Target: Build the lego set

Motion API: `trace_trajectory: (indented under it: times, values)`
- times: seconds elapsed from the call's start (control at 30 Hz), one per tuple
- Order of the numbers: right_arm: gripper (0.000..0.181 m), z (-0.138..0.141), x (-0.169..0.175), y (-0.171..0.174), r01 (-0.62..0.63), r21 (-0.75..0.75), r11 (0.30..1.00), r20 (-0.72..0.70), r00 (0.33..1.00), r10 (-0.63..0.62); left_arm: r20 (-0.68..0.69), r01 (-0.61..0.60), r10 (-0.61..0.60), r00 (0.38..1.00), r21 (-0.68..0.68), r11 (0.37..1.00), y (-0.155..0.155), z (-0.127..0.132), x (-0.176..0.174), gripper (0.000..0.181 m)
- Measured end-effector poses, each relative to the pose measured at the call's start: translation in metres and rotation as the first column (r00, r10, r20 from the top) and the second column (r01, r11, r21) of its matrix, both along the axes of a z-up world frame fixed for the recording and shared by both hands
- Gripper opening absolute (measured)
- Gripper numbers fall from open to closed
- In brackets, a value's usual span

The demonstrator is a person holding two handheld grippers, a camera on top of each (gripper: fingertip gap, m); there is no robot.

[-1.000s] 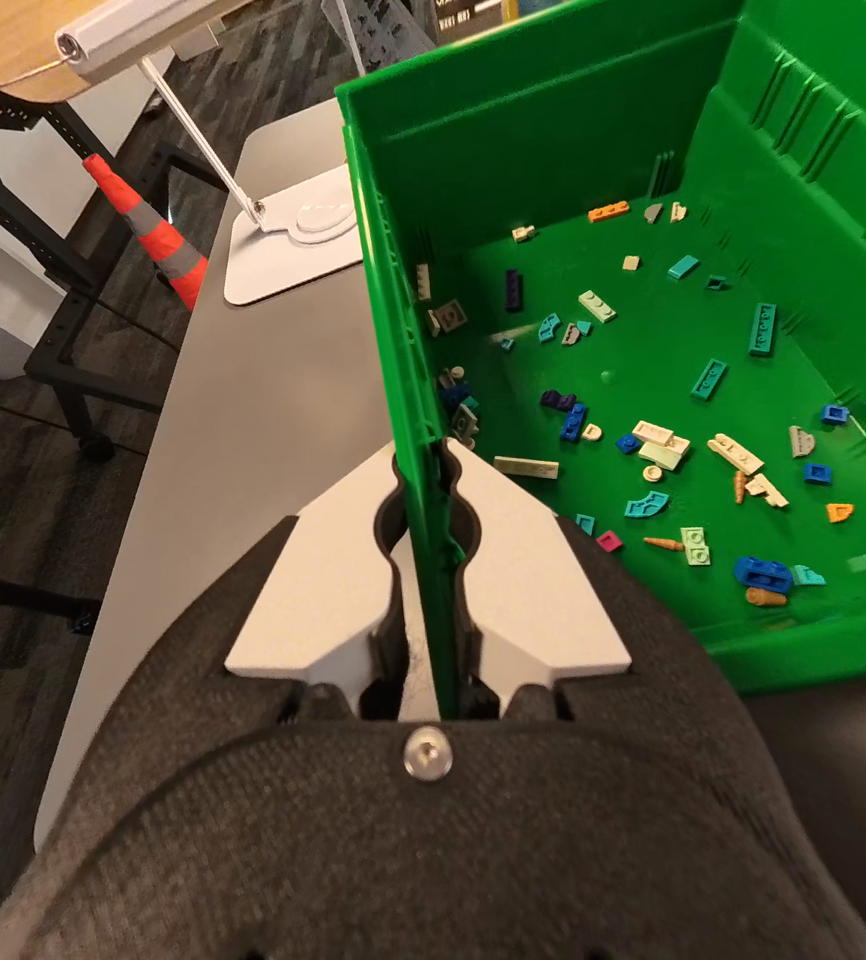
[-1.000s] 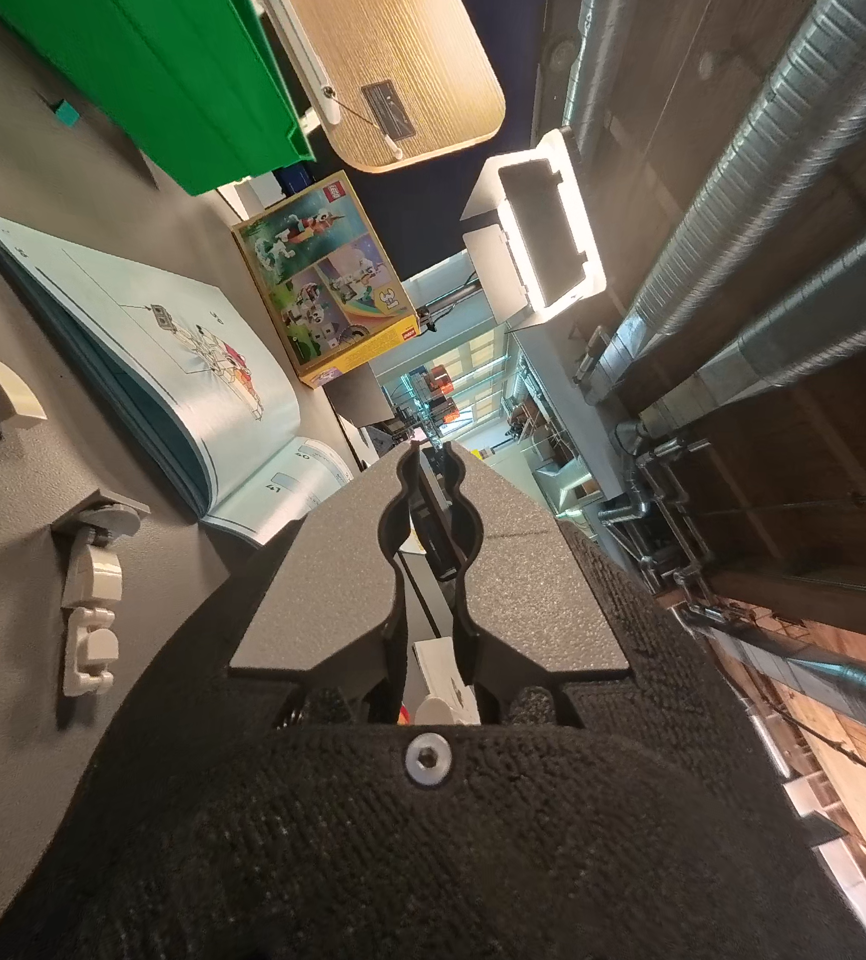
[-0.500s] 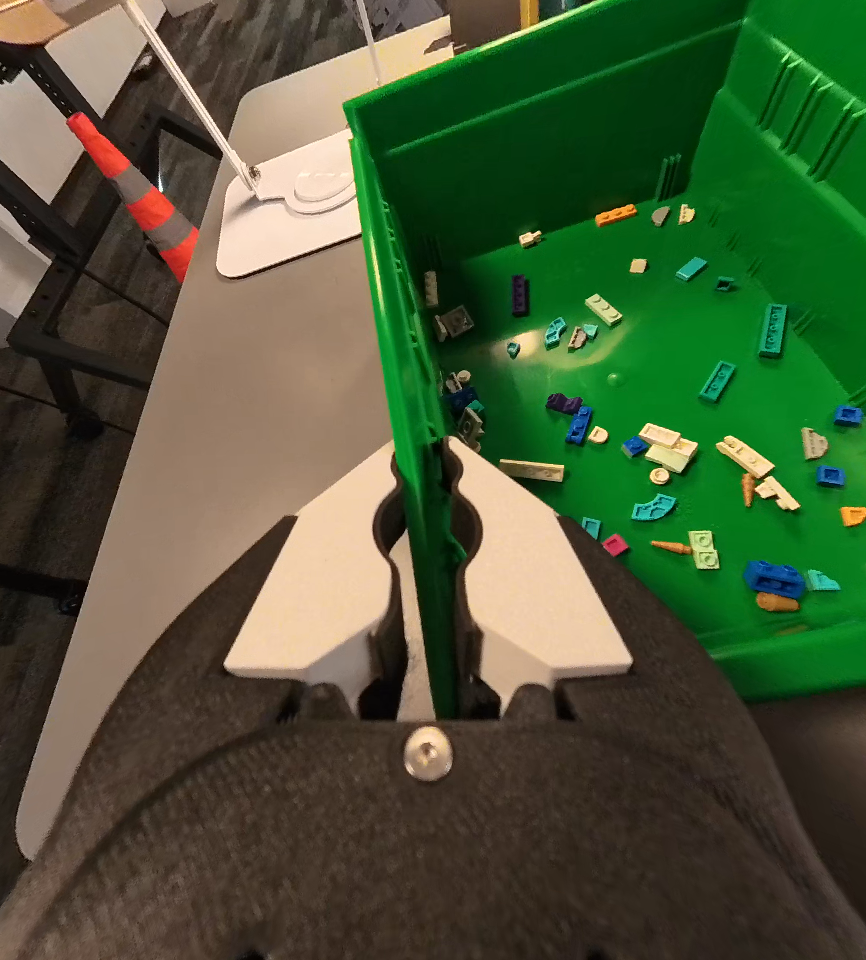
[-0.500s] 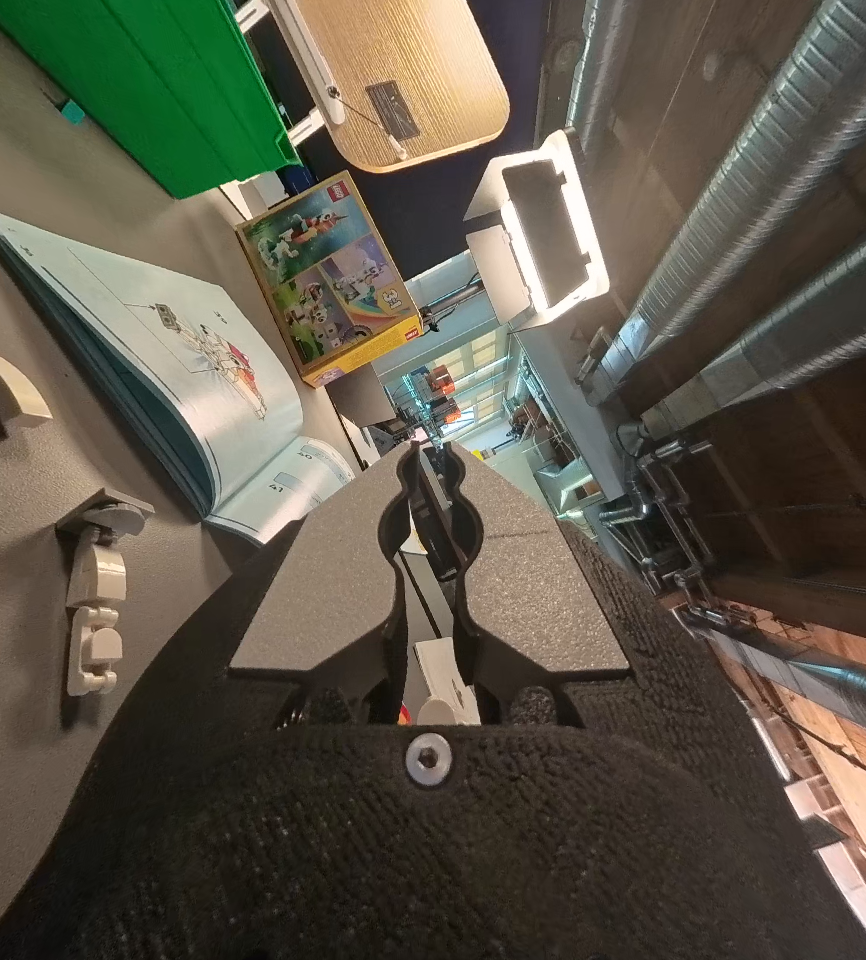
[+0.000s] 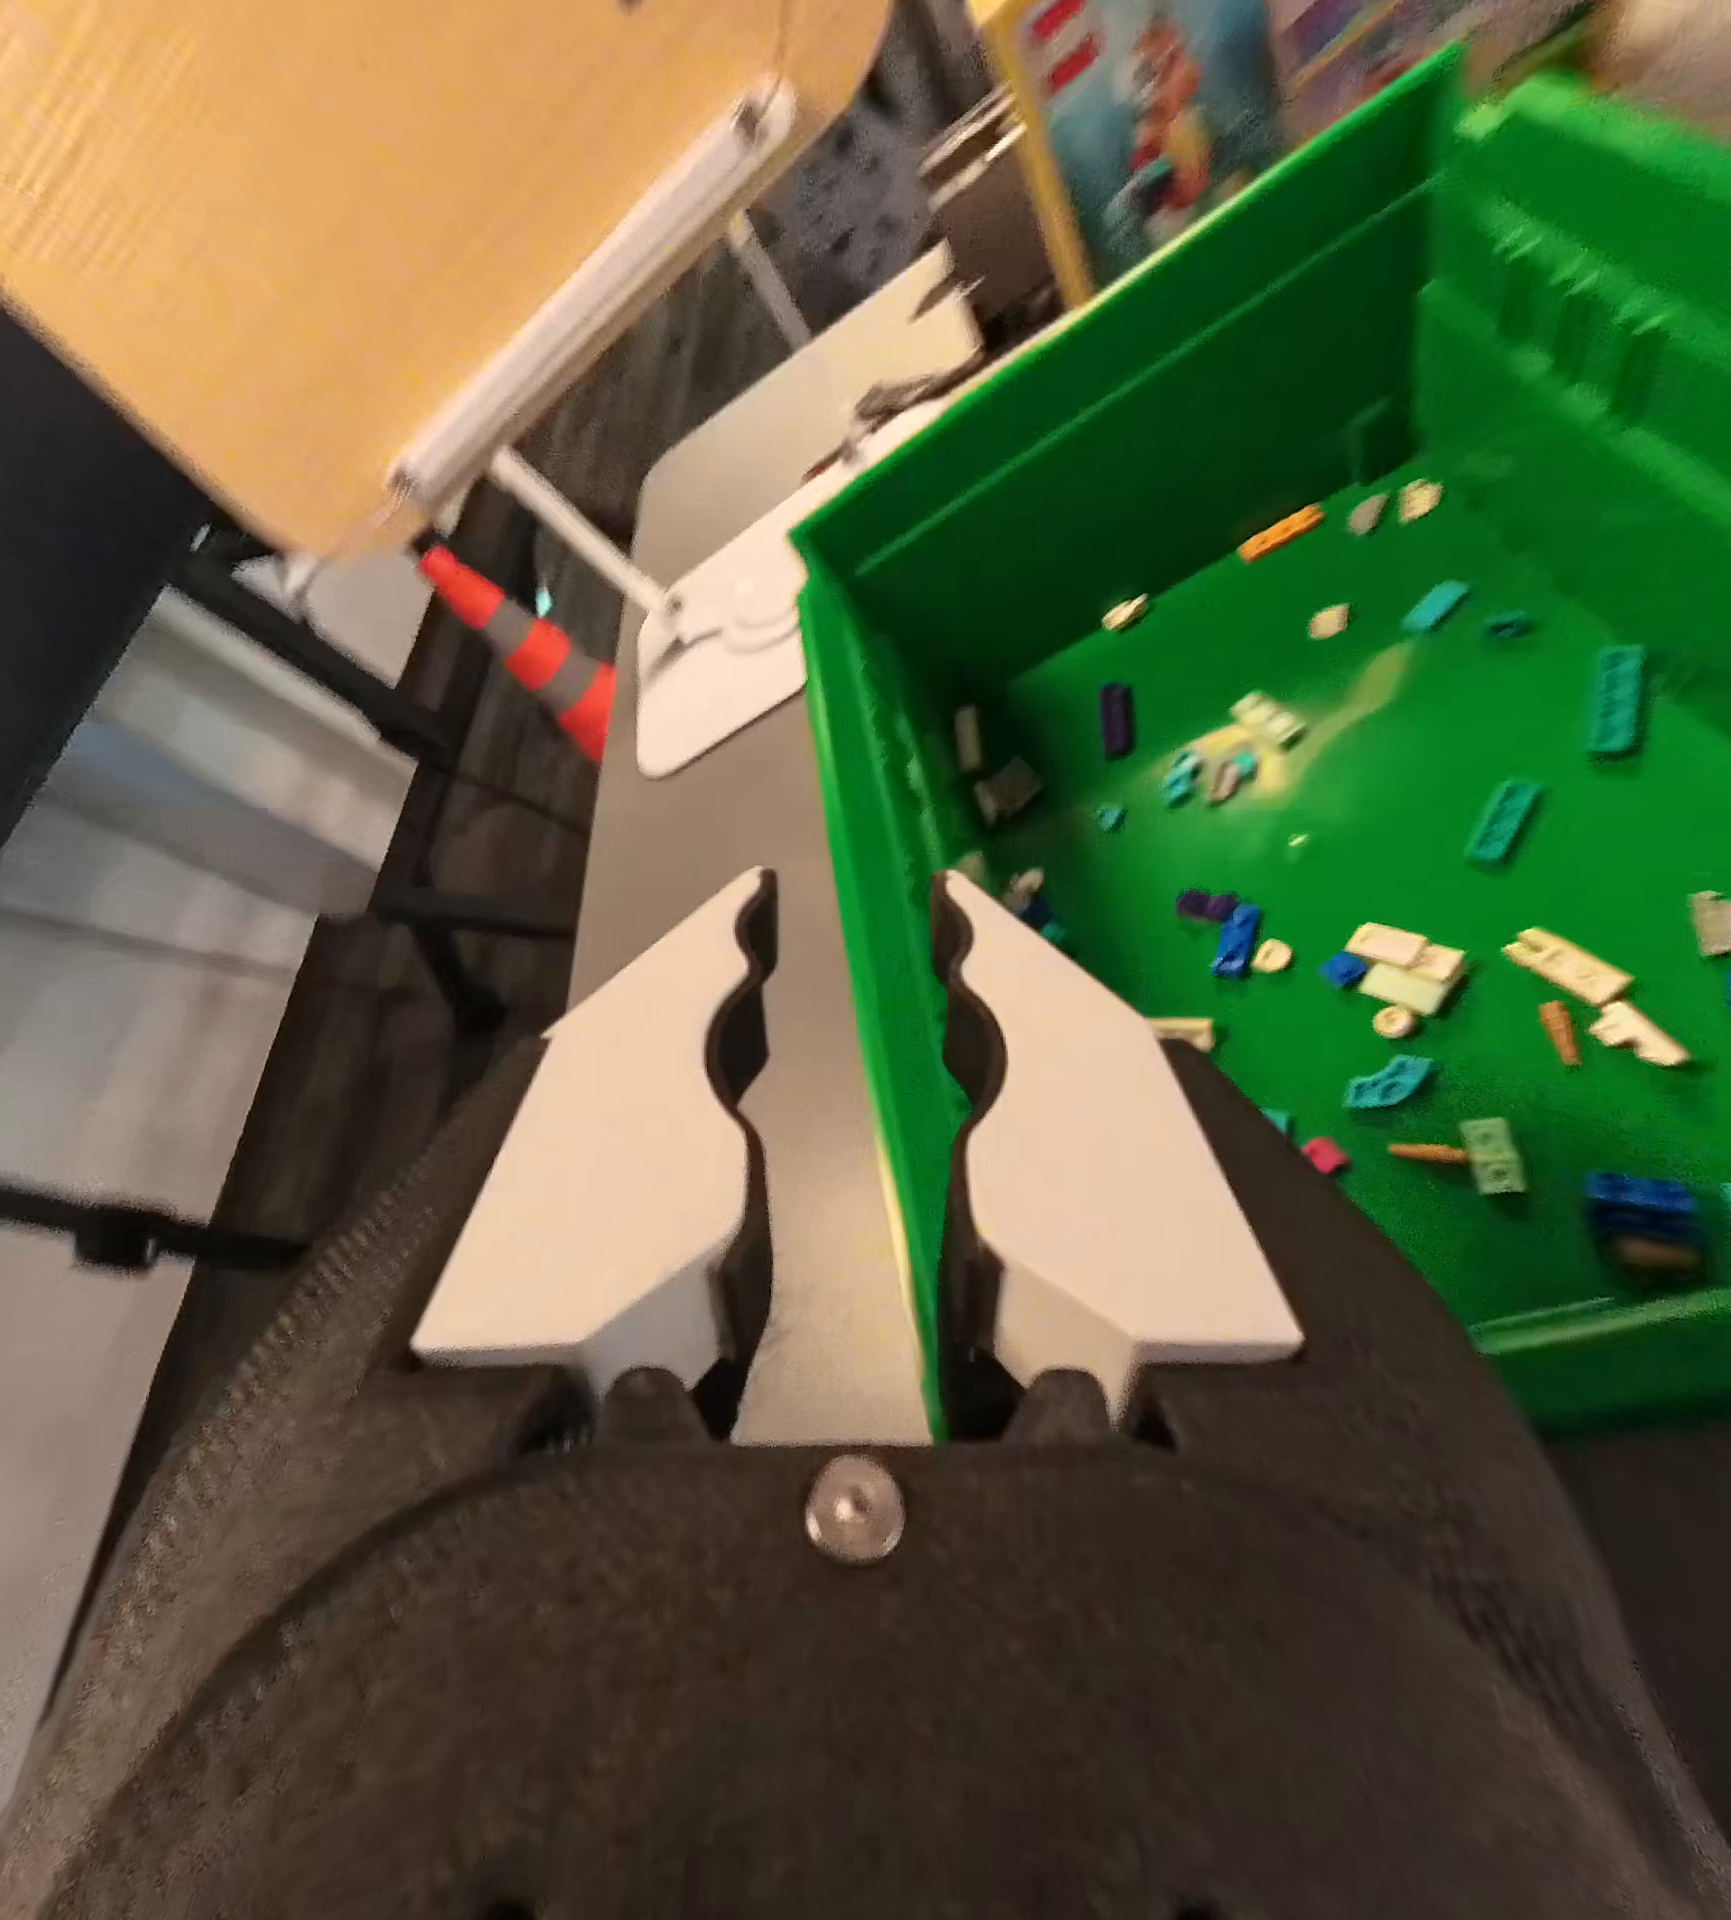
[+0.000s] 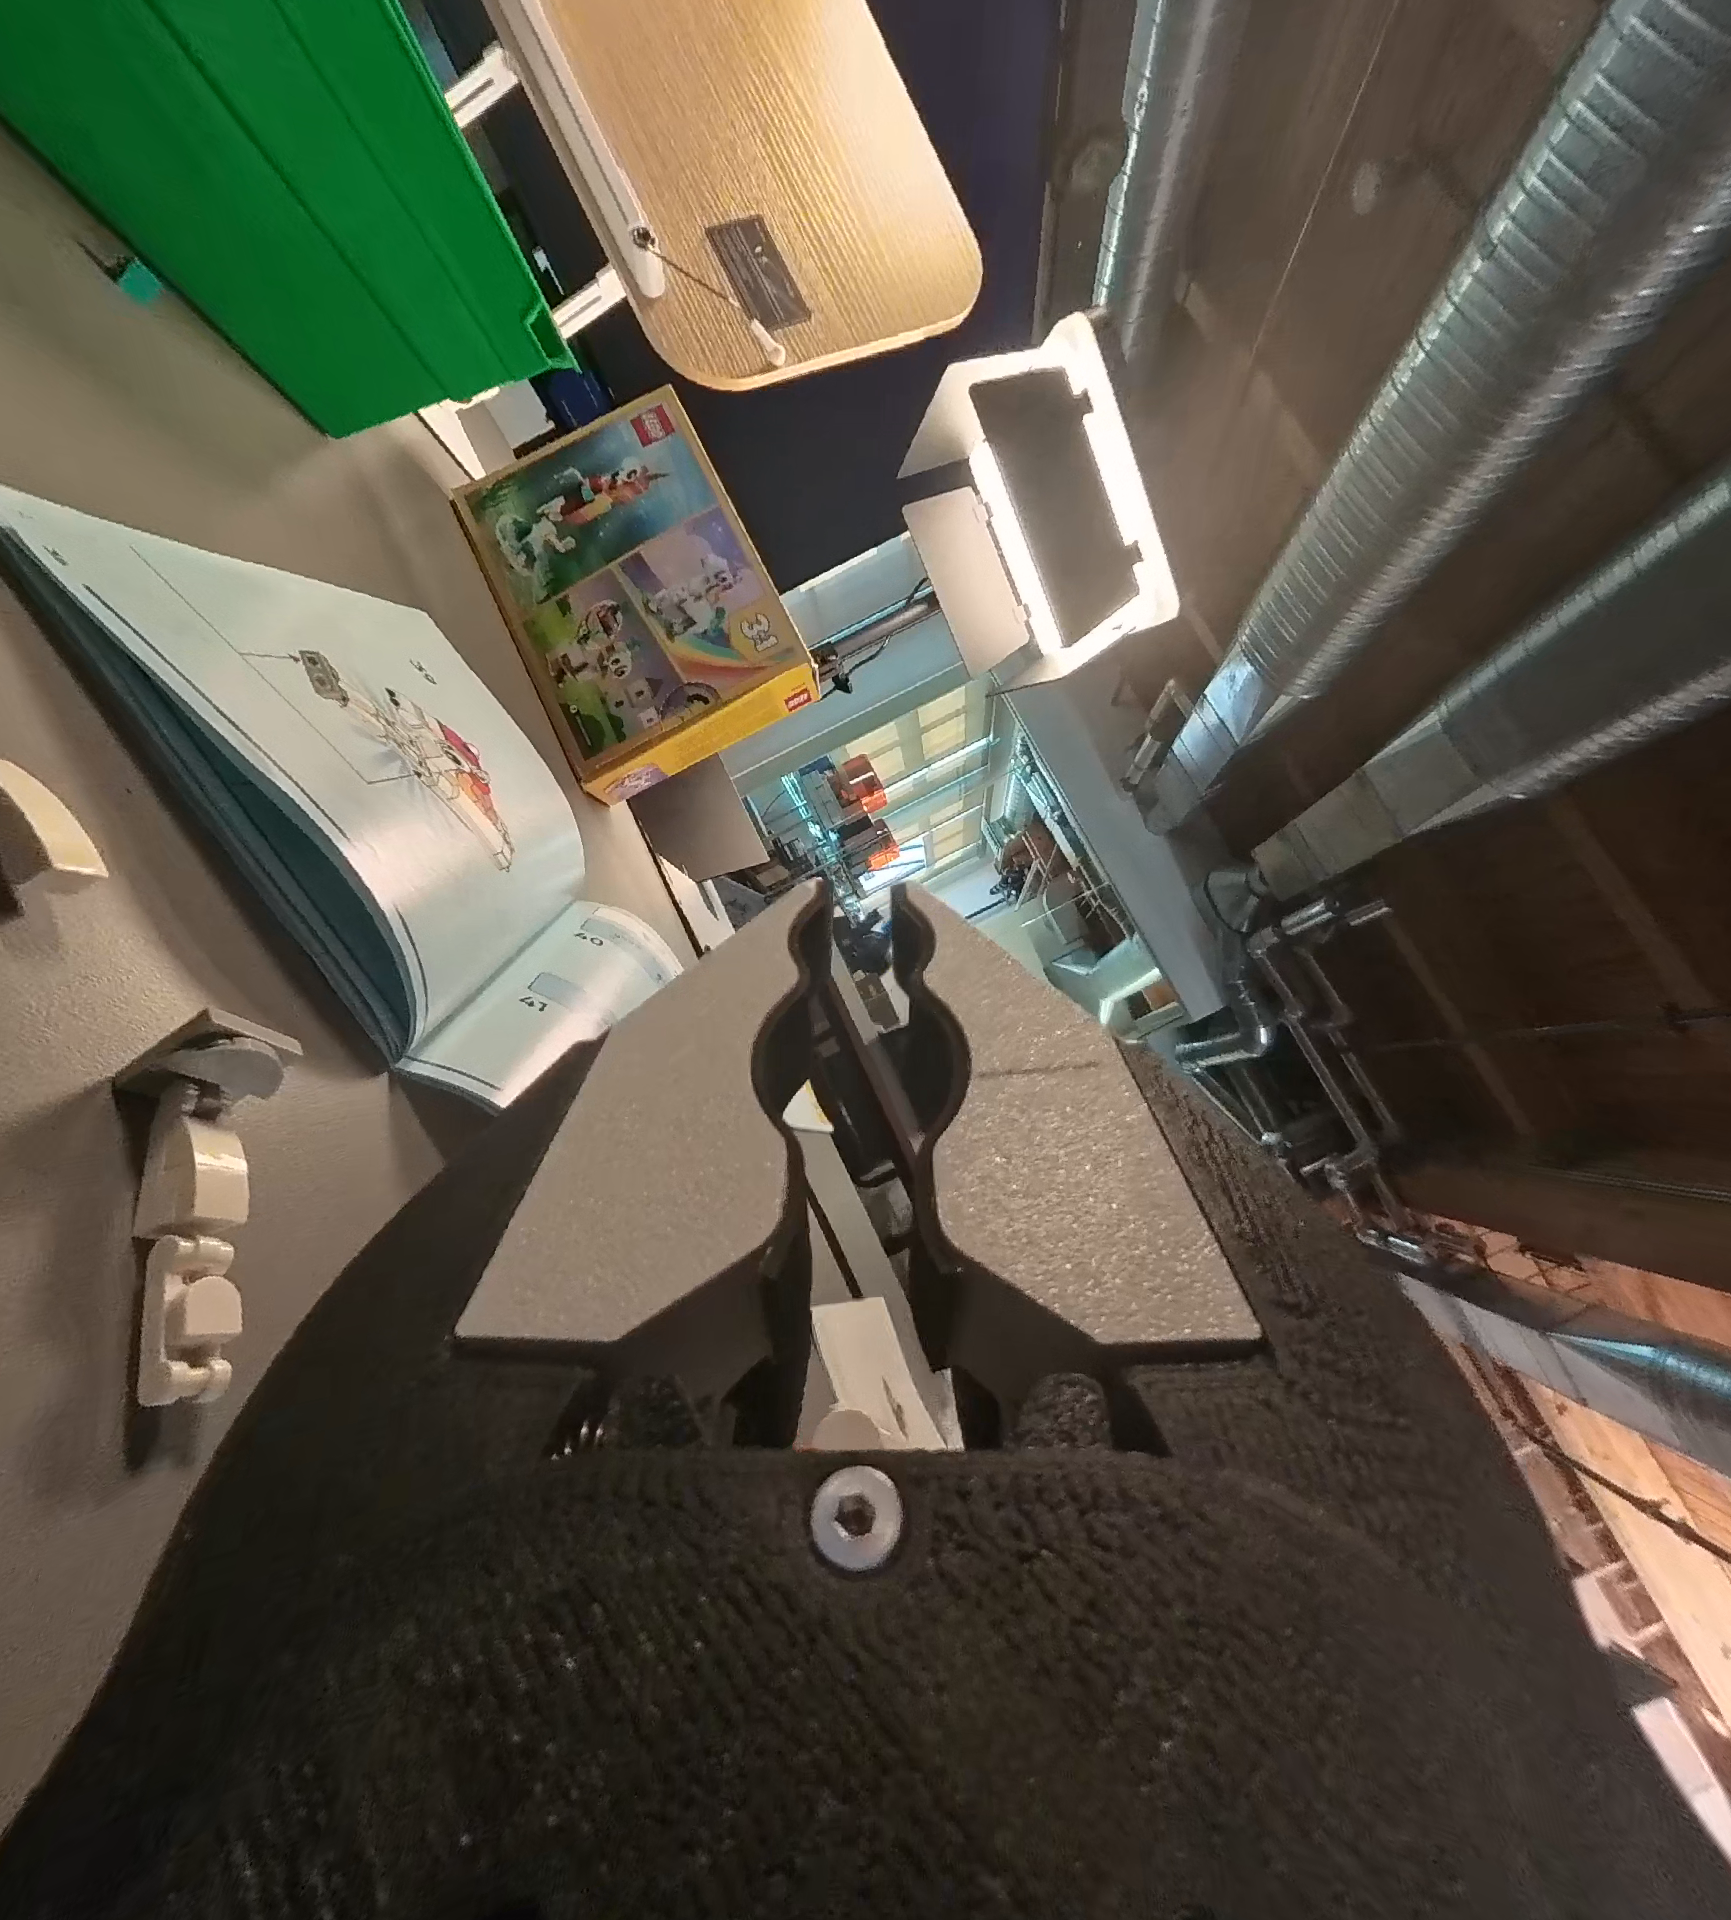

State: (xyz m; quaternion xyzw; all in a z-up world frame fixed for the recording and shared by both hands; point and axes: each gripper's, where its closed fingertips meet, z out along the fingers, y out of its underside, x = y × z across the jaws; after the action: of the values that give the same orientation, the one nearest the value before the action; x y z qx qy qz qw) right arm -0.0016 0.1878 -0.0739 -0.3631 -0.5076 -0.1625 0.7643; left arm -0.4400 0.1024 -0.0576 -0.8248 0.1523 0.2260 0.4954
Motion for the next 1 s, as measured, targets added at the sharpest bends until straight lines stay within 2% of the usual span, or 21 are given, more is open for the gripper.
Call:
trace_trajectory:
  times: [0.03, 0.1, 0.17, 0.27, 0.33, 0.4, 0.5, 0.57, 0.8, 0.9, 1.0]
  values:
    - [0.009, 0.0, 0.0, 0.0, -0.005, -0.003, 1.0, -0.004, 1.0, 0.005, -0.012, 0.061, -0.061, 0.998, -0.015, 0.998, 0.008, 0.007, 0.01, 0.029]
    - [0.009, 0.001, -0.001, -0.001, -0.013, -0.008, 1.0, -0.012, 1.0, 0.013, -0.072, 0.194, -0.201, 0.977, -0.098, 0.976, 0.026, 0.013, 0.031, 0.03]
    - [0.009, 0.002, -0.003, -0.003, -0.023, -0.009, 1.0, -0.018, 1.0, 0.023, -0.148, 0.277, -0.316, 0.937, -0.238, 0.931, 0.049, 0.007, 0.043, 0.03]
    - [0.009, 0.003, -0.004, -0.007, -0.035, -0.003, 0.999, -0.018, 0.999, 0.034, -0.179, 0.318, -0.467, 0.866, -0.523, 0.791, 0.078, -0.029, 0.049, 0.031]
    - [0.009, 0.003, -0.005, -0.008, -0.04, -0.001, 0.999, -0.016, 0.999, 0.04, -0.146, 0.277, -0.503, 0.852, -0.69, 0.669, 0.091, -0.057, 0.041, 0.033]
    - [0.009, 0.003, -0.004, -0.009, -0.044, -0.003, 0.999, -0.016, 0.999, 0.044, -0.173, 0.177, -0.514, 0.84, -0.808, 0.562, 0.101, -0.079, 0.02, 0.028]
    - [0.009, 0.003, -0.003, -0.009, -0.053, -0.013, 0.999, -0.023, 0.998, 0.052, -0.209, 0.044, -0.541, 0.815, -0.908, 0.417, 0.104, -0.102, -0.006, 0.025]
    - [0.009, 0.002, -0.003, -0.01, -0.059, -0.022, 0.998, -0.021, 0.998, 0.058, -0.175, 0.031, -0.539, 0.824, -0.936, 0.352, 0.104, -0.111, -0.009, 0.026]
    - [0.008, 0.004, -0.005, -0.015, -0.078, -0.017, 0.997, -0.025, 0.997, 0.078, -0.129, -0.019, -0.507, 0.852, -0.976, 0.216, 0.098, -0.128, -0.012, 0.025]
    - [0.009, 0.003, -0.006, -0.017, -0.085, -0.015, 0.996, -0.022, 0.996, 0.084, -0.129, -0.028, -0.512, 0.849, -0.979, 0.201, 0.101, -0.132, -0.012, 0.021]
    - [0.009, 0.005, -0.006, -0.018, -0.087, -0.011, 0.996, -0.026, 0.996, 0.087, -0.18, -0.072, -0.527, 0.831, -0.973, 0.219, 0.109, -0.131, -0.018, 0.017]
